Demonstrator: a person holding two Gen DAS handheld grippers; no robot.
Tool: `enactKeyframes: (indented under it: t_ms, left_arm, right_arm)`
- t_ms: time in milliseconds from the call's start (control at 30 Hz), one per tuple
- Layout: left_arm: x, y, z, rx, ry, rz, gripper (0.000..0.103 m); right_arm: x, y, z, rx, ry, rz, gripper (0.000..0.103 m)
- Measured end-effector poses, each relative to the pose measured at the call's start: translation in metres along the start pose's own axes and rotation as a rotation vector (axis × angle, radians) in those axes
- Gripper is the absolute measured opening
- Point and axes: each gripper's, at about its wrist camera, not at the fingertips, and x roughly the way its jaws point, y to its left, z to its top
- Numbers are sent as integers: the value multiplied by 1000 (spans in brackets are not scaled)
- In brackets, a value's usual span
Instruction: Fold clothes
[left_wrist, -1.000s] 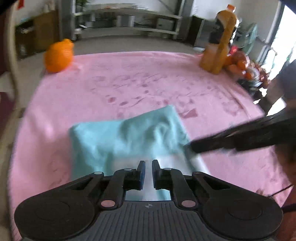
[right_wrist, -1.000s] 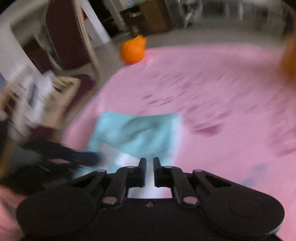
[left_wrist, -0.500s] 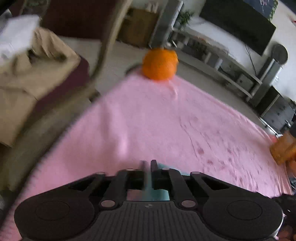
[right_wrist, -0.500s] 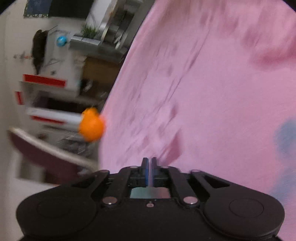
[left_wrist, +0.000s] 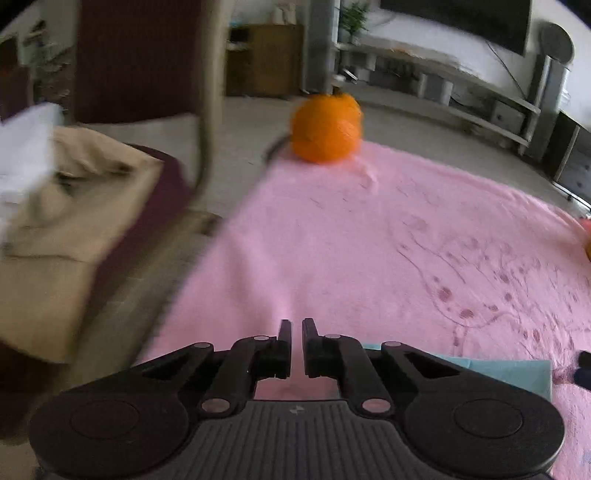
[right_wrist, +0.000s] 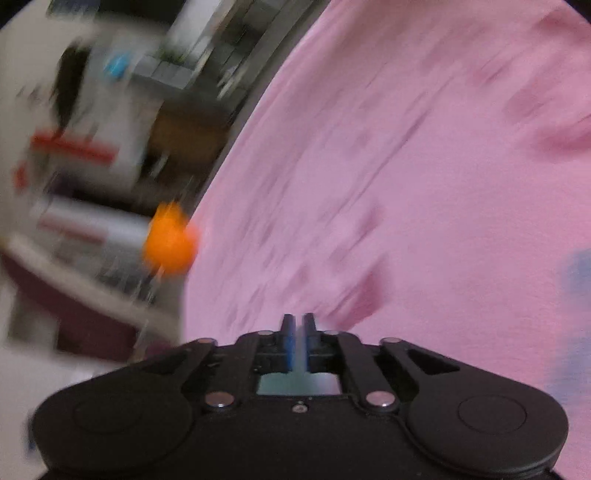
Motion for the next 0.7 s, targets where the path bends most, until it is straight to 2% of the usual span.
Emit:
enactKeyframes:
  t_ms: [33, 67, 233, 333, 433, 500, 600, 633, 700]
  left_arm:
    - [-16, 6, -3, 12, -8, -7, 7]
    - [-32, 11, -5, 23, -15, -14, 9]
    - [-109, 33, -39, 94, -30, -56, 11]
    - [-131, 36, -62, 100, 9, -96, 13]
    - [-134, 33, -85, 99, 72, -152, 13]
    - [-130, 27, -100, 122, 116, -181, 12]
    - [-130, 12, -115, 175, 124, -214, 12]
    - [-130, 6, -119, 198, 120, -225, 12]
    - [-129, -4, -125, 242, 99, -231, 13]
  right_arm:
    - [-16, 1, 2, -13, -50, -49, 21]
    - [-32, 2, 5, -30, -59, -60, 21]
    - [-127, 12, -3, -115, -17, -34, 21]
    - [-178, 14, -20, -176, 0, -43, 22]
    - [-197, 19, -39, -213, 36, -58, 25]
    - [-190, 19, -57, -243, 77, -82, 27]
    - [-166, 22, -89, -301, 150, -121, 25]
    - [-158, 25, -100, -332, 172, -127, 19]
    - [-143, 39, -117, -438, 188, -139, 18]
